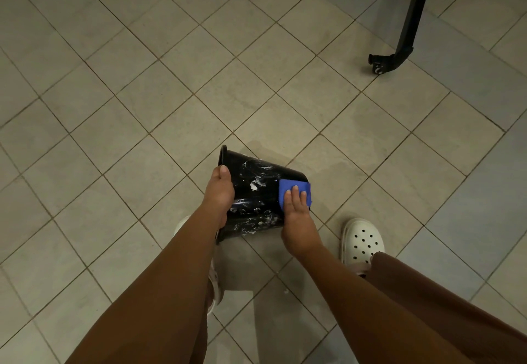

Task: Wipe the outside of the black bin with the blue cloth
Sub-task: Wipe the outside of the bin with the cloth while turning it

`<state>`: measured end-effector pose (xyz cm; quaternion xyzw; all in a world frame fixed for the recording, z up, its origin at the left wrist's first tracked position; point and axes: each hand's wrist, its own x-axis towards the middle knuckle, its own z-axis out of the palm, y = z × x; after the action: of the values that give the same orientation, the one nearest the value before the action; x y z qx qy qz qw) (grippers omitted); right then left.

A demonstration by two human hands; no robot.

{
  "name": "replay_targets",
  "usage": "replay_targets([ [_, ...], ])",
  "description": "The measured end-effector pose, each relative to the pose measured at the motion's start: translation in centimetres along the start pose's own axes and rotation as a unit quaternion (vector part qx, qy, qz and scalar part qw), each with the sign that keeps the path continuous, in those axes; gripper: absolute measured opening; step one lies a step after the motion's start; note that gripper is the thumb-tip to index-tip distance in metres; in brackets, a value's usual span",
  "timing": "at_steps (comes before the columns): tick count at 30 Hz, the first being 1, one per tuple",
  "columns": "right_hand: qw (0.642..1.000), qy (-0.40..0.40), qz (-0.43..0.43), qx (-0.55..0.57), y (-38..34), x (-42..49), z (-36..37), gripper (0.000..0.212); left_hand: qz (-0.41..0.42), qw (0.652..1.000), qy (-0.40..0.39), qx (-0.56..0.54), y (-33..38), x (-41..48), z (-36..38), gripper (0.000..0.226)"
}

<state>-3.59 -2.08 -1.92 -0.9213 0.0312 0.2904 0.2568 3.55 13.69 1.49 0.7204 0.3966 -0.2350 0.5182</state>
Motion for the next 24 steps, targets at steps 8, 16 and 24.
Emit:
replay_targets([
  [8,0.997,0.0,-0.057,-0.047,-1.5,-1.3,0.6,0.071,0.001,1.0,0.003,0.01,0.2,0.0,0.2,0.047],
  [16,1.0,-0.014,0.004,-0.022,-0.2,-0.4,0.0,0.075,0.011,1.0,0.001,0.015,0.1,0.1,0.1,0.048],
  [24,0.997,-0.007,-0.045,-0.064,0.1,-0.5,0.2,0.072,-0.02,1.0,0.0,0.006,0.2,0.3,0.0,0.048],
])
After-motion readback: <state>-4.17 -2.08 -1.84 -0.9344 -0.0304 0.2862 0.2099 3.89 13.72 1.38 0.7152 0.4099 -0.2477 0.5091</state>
